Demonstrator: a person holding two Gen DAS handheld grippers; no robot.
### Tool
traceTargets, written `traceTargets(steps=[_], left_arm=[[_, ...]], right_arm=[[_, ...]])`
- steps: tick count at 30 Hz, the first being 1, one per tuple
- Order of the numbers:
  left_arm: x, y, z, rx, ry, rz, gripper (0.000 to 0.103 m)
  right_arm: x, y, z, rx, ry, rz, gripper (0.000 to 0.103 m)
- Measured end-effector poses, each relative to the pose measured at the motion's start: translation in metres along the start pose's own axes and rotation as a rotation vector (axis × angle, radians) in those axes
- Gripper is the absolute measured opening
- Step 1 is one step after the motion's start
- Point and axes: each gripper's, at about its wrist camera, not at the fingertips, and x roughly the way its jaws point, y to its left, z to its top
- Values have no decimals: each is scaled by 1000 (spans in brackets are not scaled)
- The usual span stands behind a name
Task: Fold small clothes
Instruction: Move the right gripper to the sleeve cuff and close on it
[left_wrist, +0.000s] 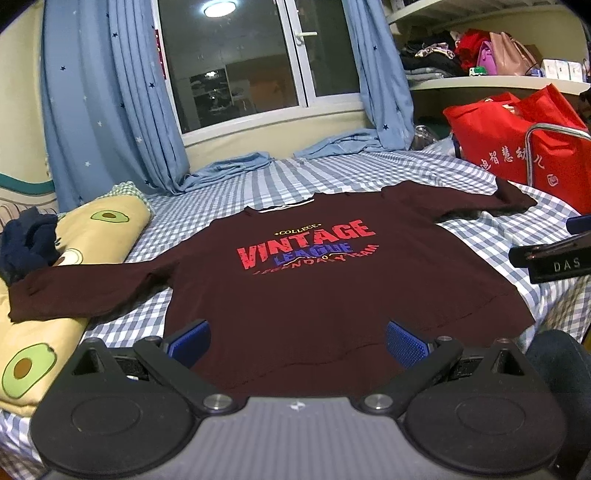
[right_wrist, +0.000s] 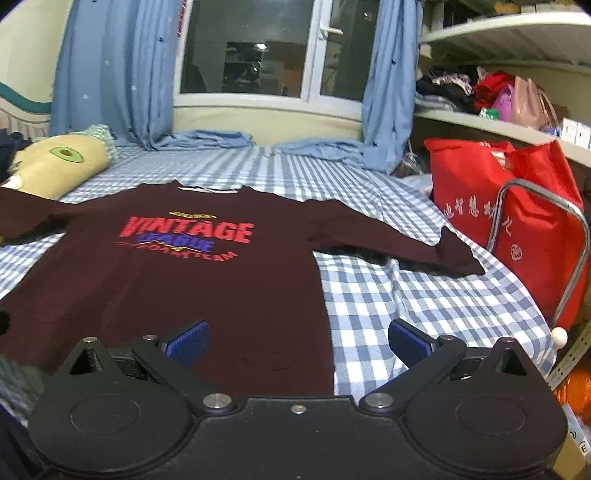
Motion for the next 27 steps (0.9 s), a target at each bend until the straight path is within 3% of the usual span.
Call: traceTargets(steps=[10,15,19,23,27], left_arm=[[60,25,31,-90,37,22,102],[89,43,36,-103,80,79,102],[110,57,40,-128,111,125,102],[127,67,41,-145,140,137,102],[145,69,44,-134,158,149,102]], right_arm=[[85,-51,36,19,4,-60,103],[137,-137,48,67,-124,-84,103],[194,-208,58,100,-90,-158,102],[248,-280,50,266,-16,-141,91],[281,-347,27,595,21,-32,86]])
